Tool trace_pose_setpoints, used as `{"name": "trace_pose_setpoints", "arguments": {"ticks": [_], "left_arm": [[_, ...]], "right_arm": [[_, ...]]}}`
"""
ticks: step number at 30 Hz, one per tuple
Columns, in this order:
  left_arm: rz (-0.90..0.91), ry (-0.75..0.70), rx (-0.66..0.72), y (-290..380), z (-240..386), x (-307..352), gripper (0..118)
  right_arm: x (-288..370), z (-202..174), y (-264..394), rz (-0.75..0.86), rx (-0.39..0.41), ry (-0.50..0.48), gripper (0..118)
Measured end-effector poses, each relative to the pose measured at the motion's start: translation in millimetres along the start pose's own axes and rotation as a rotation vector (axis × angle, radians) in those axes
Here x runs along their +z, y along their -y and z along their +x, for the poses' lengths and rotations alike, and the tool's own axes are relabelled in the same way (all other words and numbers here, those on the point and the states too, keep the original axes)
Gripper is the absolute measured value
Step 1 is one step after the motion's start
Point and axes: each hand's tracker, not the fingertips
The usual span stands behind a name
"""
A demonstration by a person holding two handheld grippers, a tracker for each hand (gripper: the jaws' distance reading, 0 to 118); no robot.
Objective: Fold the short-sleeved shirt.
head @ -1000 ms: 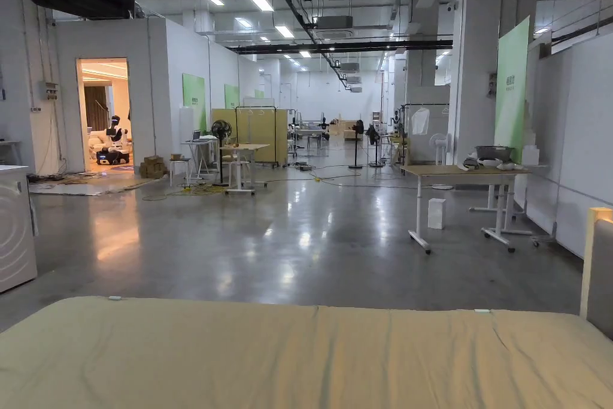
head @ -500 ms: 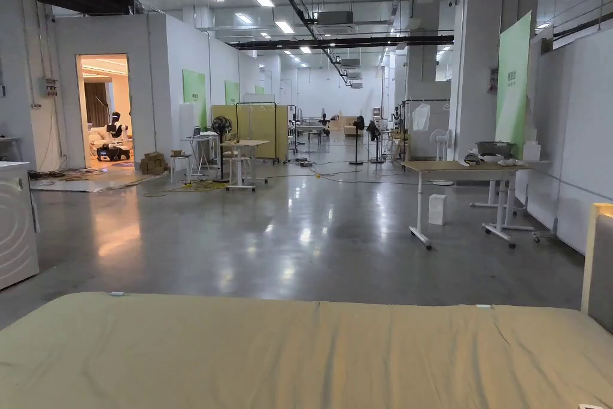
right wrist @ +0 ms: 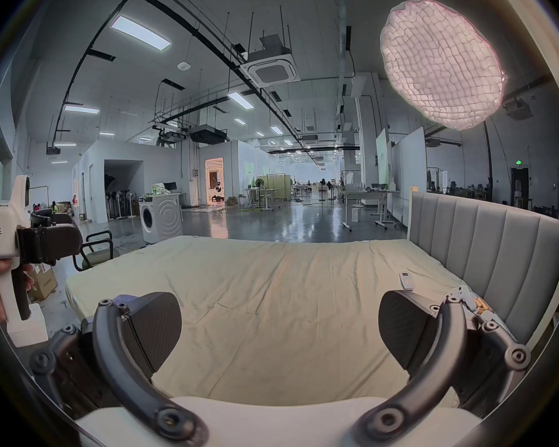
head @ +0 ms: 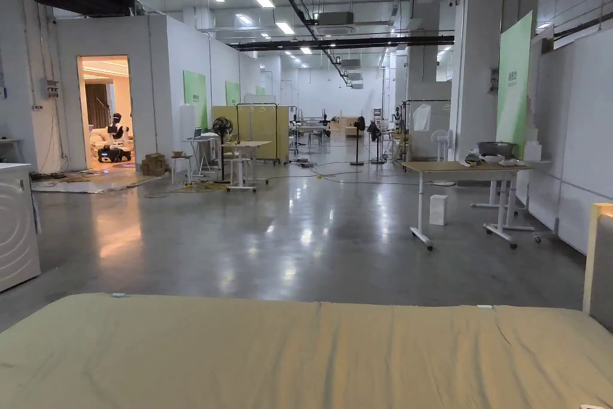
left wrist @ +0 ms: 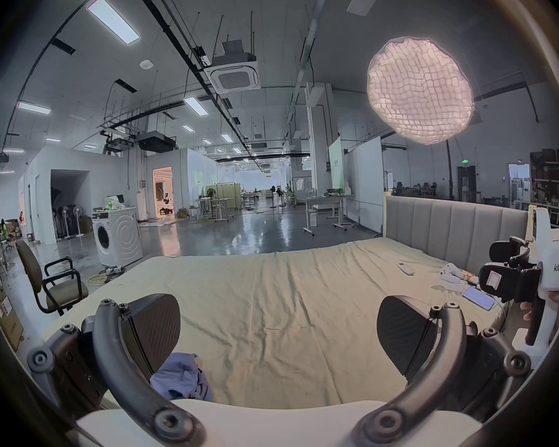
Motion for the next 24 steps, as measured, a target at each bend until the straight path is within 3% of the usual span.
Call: {"name": "trace_pose_setpoints", "arguments": {"ticks": [24], "left_arm": [[-0.001, 0.003, -0.007, 0.8, 0.2, -0.8, 118]], "right_arm": [[3.4, 3.5, -2.5, 0.01, 0.033, 0.027, 118]]}}
